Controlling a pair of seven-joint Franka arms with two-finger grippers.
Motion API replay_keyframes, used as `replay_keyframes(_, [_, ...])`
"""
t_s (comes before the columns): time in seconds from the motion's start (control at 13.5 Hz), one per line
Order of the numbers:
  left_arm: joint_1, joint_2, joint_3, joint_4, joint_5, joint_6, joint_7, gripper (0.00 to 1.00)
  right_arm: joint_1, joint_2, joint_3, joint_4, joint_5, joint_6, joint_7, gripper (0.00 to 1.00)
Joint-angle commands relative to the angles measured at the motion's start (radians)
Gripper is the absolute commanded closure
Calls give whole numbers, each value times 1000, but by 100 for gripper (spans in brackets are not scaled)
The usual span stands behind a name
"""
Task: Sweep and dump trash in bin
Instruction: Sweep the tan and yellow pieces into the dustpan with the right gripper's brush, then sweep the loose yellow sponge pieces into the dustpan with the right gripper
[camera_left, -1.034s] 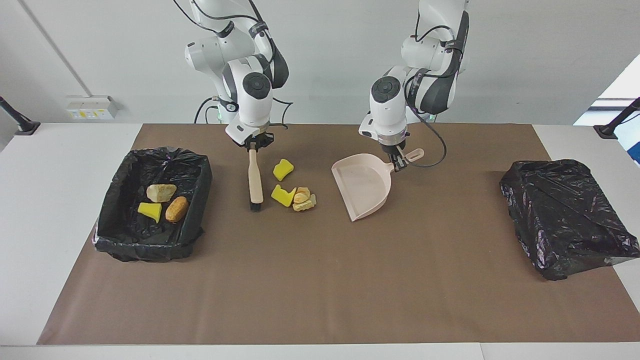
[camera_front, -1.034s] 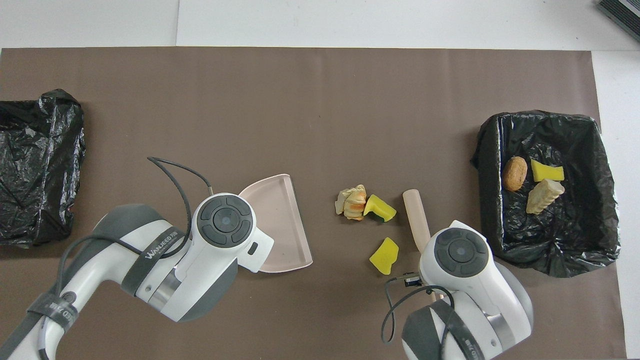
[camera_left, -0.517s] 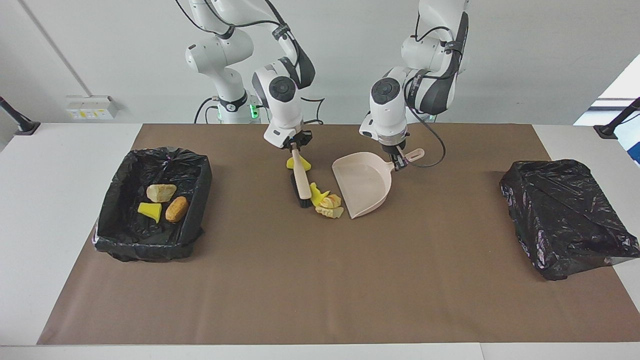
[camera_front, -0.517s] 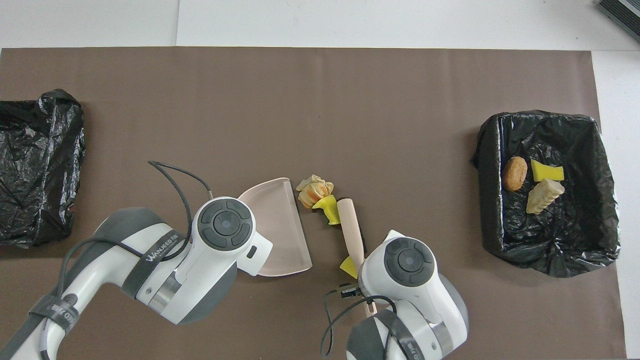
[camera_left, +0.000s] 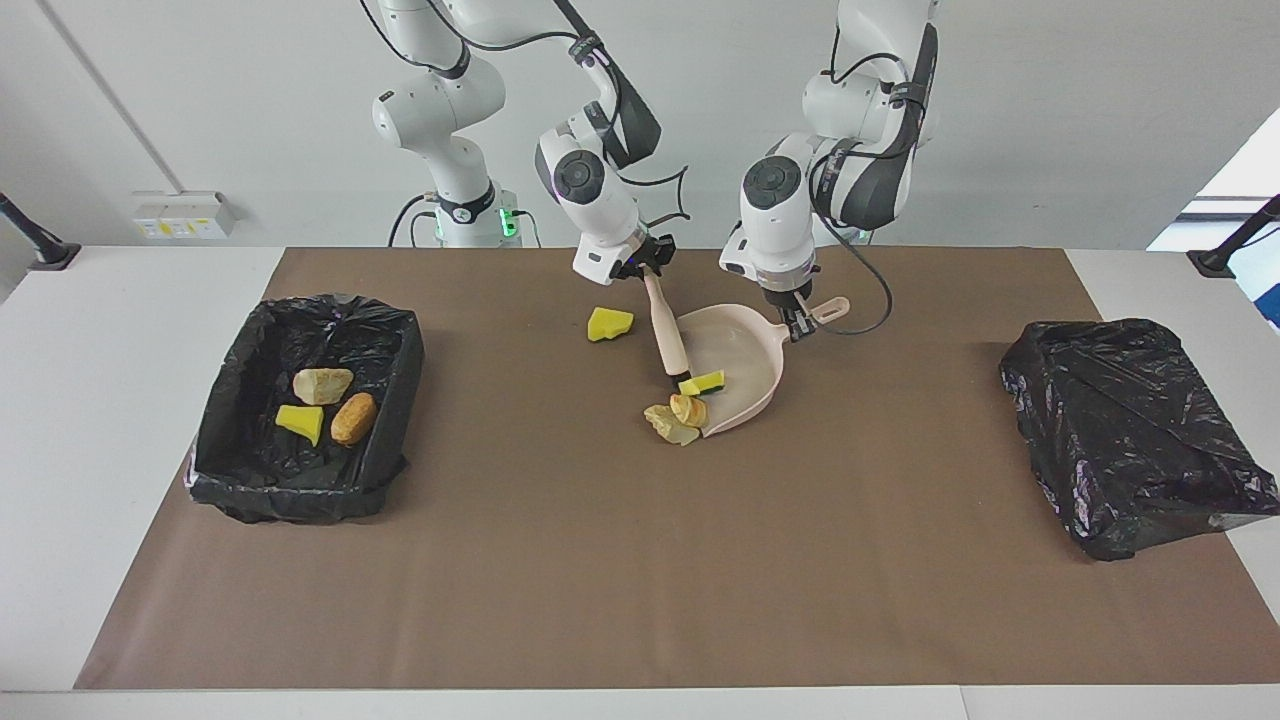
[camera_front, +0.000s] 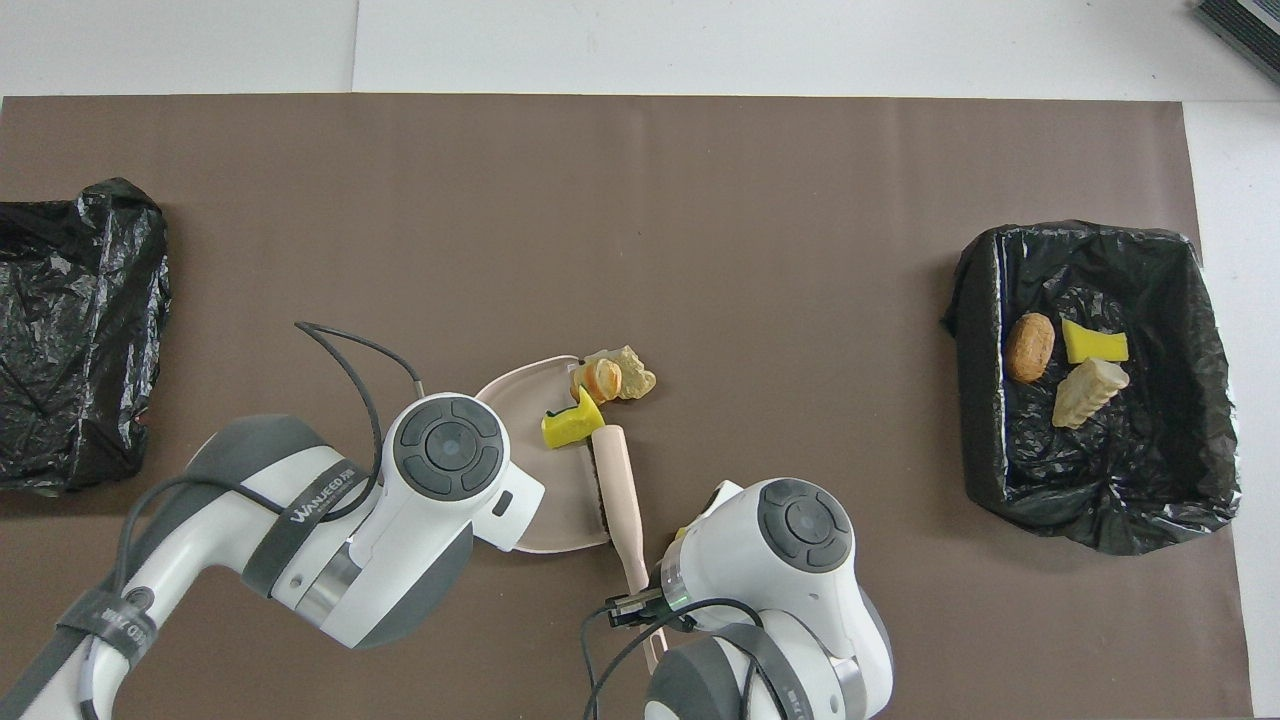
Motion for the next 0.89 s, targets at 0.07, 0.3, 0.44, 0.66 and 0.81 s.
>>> replay_keyframes(0.07, [4, -36, 3, -42, 19, 26, 1, 100, -72, -190, -8, 7, -10, -191, 65, 100])
replay_keyframes(0.3, [6, -36, 3, -42, 19, 29, 1, 100, -132, -258, -7, 3, -304, -338, 105, 100])
replay_keyframes(0.44, [7, -36, 3, -42, 19, 32, 1, 100, -184, -277, -4, -32, -473, -400, 108, 100])
replay_keyframes(0.66, [21, -35, 3, -42, 19, 32, 1, 100, -206, -281, 1, -141, -526, -402, 230, 100])
replay_keyframes(0.81, [26, -35, 3, -42, 19, 34, 4, 100, -166, -247, 4, -183, -512, -330, 367, 100])
